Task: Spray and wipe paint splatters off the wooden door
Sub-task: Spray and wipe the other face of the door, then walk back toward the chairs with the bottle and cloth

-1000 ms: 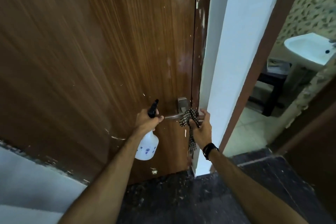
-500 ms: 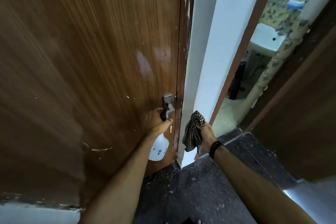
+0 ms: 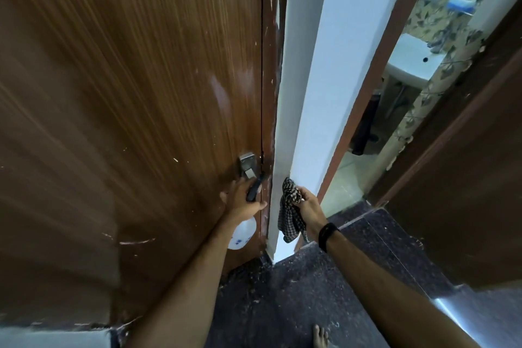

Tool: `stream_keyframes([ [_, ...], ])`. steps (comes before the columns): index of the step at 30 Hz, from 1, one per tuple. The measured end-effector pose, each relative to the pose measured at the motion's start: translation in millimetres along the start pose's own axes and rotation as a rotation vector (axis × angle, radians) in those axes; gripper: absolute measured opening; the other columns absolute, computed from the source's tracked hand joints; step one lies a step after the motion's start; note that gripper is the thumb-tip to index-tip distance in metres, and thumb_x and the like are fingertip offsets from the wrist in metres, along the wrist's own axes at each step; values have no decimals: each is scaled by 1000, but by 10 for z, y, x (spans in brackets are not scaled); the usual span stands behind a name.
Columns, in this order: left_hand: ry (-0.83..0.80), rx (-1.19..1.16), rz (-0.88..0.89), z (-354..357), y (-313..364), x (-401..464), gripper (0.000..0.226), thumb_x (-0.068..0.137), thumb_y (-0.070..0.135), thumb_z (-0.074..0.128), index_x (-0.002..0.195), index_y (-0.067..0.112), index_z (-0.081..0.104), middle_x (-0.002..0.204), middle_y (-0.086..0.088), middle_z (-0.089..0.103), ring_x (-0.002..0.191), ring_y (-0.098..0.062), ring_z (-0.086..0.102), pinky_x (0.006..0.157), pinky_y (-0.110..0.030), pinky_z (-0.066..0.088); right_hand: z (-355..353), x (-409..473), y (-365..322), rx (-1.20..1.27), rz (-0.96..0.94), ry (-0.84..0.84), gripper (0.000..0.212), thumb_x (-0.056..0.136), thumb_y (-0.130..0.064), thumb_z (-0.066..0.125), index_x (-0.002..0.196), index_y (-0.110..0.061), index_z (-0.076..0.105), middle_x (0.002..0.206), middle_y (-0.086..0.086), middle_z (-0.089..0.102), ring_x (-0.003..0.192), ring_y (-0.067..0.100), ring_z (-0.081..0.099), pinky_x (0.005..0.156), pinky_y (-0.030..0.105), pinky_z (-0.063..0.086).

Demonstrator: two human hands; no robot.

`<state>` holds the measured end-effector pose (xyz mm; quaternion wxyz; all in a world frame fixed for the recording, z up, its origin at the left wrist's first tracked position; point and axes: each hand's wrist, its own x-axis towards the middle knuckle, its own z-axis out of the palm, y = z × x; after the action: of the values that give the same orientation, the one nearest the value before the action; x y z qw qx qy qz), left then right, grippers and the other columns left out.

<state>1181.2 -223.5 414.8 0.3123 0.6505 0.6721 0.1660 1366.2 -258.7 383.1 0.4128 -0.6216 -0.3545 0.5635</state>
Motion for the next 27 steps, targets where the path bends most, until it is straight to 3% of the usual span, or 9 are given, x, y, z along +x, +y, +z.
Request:
stream_keyframes([
  [4,84,-254,-78,209,-81,-14,61,73,16,89,128,16,62,141,-3,51,140,-25,37,112,-33,23,-112,54,52,-79,-6,-92,35,102,-1,39,119,-18,63,107,7,72,97,24,69,80,35,57],
  [6,109,-427,-135,263,-103,-23,45,72,9,89,109,20,66,120,3,58,116,-16,52,95,-23,29,-179,87,86,-105,-16,-119,34,102,-2,41,120,-18,64,109,5,72,100,23,68,82,35,57],
  [8,69,-646,-297,281,-103,-35,43,65,19,95,95,27,66,107,4,66,98,-18,59,90,-30,40,-231,97,126,-88,-4,-131,29,103,-7,44,120,-19,64,109,5,72,99,22,68,79,32,57],
  [11,-113,-930,-461,539,-379,66,79,20,56,98,85,17,76,100,-8,71,96,-29,63,92,-43,48,-284,131,199,-73,13,-154,26,104,-9,46,119,-19,65,108,6,72,96,21,68,72,26,55],
  [14,-144,-1066,-473,529,-293,-82,63,25,38,101,77,12,78,93,-8,70,98,-28,62,92,-41,50,-288,158,177,-48,19,-171,27,104,-6,45,117,-18,64,104,1,72,92,14,69,70,22,55],
  [18,-174,-1016,-490,573,-232,-410,42,56,29,83,90,7,73,100,-8,69,106,-29,61,81,-33,49,-259,144,108,-9,-24,-169,36,100,8,39,117,-14,63,99,-3,72,92,12,68,68,17,53],
  [22,-97,-826,-564,611,-118,-830,27,80,20,84,97,8,67,105,-13,65,101,-31,58,85,-35,46,-272,175,62,13,-76,-171,37,99,5,41,126,-15,58,113,5,68,100,18,65,75,24,56],
  [24,69,-621,-339,591,-140,-988,33,76,27,85,102,23,65,107,-7,63,110,-32,57,100,-45,45,-286,191,66,8,-85,-203,39,98,0,43,130,-18,57,119,6,67,108,22,64,91,38,56],
  [27,109,-297,-53,589,-85,-1274,31,65,39,83,85,46,60,114,5,57,118,-26,48,110,-55,31,-301,150,50,0,-81,-247,46,93,0,42,133,-17,58,124,9,67,113,27,63,99,50,52],
])
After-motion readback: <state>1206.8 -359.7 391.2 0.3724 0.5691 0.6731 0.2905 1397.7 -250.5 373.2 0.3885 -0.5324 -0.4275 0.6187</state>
